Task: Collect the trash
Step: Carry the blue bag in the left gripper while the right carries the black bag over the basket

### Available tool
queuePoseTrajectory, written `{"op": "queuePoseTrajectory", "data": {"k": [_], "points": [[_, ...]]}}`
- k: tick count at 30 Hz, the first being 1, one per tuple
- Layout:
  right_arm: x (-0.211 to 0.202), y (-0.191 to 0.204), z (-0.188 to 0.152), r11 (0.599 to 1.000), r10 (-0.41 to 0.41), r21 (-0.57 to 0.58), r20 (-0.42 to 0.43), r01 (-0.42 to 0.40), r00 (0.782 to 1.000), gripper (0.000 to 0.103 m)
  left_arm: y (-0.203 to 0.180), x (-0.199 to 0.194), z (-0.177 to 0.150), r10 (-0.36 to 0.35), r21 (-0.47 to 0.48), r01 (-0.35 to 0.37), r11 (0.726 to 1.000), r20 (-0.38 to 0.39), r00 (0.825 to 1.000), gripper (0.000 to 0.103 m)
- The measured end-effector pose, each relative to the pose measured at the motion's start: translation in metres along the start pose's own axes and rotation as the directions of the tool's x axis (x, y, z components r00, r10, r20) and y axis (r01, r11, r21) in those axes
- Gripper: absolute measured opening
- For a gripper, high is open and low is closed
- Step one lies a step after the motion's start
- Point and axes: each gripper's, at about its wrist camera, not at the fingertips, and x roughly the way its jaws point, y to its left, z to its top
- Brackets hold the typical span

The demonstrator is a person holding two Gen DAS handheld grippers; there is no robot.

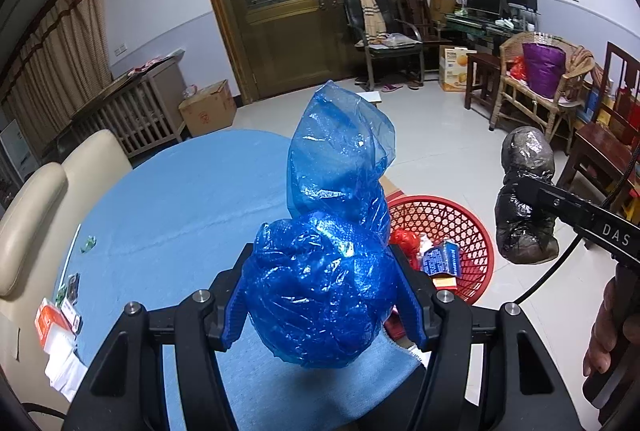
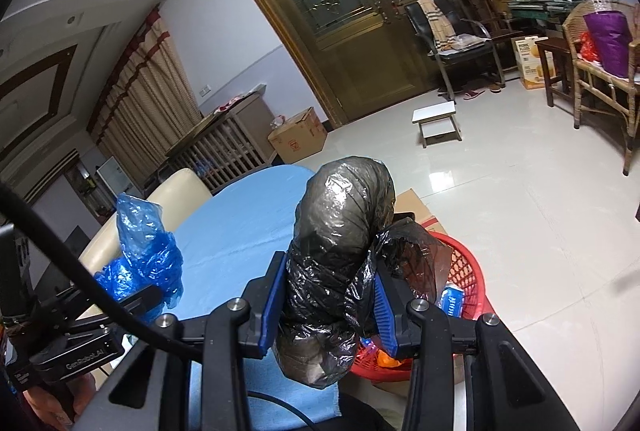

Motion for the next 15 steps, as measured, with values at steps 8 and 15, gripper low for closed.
{"op": "queuePoseTrajectory", "data": {"k": [8,15], "points": [[-0.006,-0.009,0.000,1.000,-0.024,0.019,0.011,0.024,1.000,0.044,-0.008,0.002,0.003,-0.039,0.014,0.039,0.999,-0.008,0.999,0.065],[-0.011,-0.015,-0.001,0.998,-0.044,0.042,0.024,0.043,0.999,0.043,-0.010,0.009,0.006,-0.062,0.027,0.062,0.998,-0.021,0.998,0.065]]}}
